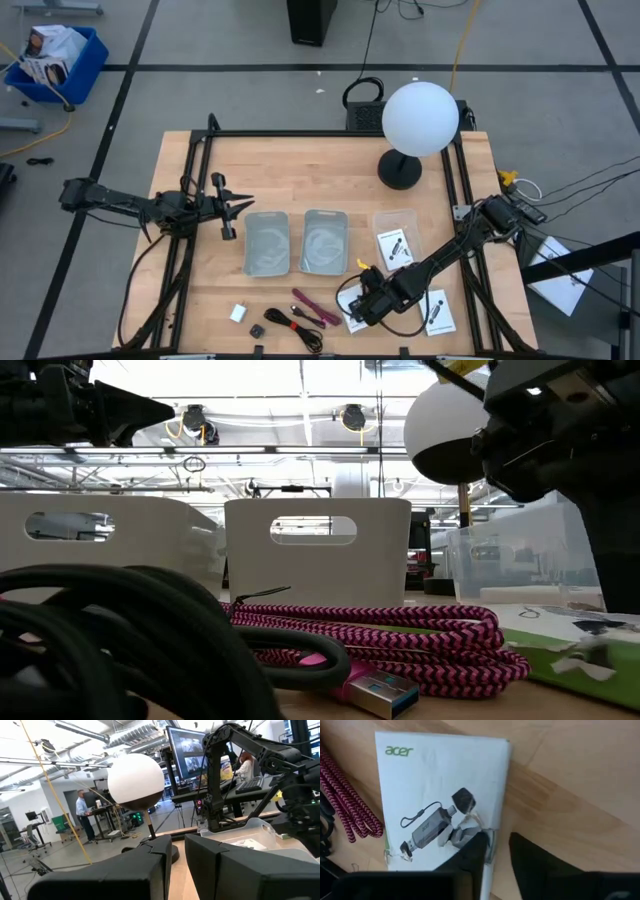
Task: Pick and place items into bin
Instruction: Put the left white card reader box into the transparent bin
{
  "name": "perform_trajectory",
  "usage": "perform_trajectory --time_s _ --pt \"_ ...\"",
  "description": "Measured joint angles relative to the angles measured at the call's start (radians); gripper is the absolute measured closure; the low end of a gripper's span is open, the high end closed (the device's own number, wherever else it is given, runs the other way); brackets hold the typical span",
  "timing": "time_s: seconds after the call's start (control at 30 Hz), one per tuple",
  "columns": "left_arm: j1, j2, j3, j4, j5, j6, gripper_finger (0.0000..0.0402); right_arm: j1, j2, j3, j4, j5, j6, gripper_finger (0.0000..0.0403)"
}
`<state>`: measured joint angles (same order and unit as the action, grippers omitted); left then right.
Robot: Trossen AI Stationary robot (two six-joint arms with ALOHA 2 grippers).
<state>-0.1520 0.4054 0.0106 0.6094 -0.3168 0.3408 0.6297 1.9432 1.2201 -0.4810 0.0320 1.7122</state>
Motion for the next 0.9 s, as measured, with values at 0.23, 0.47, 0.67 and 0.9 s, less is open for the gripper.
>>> perform_trajectory --time_s 0.23,0.47,0.67,0.9 --pt "0.000 0.000 0.000 0.000 0.000 0.000 0.0339 0.006 0.005 -0.001 0.054 -0.027 -0.064 0.0394" --pt "0.000 0.000 0.000 0.000 0.000 -0.001 0.0339 0.022 -0.028 0.003 0.069 0.080 -0.079 0.0401" --pt "0.000 0.000 0.000 0.000 0.000 -0.001 0.0339 0.038 -0.106 0.039 0.042 0.189 -0.092 0.0402" --pt "0.000 0.000 0.000 0.000 0.000 -0.003 0.0339 0.040 -0.201 0.117 -0.057 0.283 -0.191 0.0402"
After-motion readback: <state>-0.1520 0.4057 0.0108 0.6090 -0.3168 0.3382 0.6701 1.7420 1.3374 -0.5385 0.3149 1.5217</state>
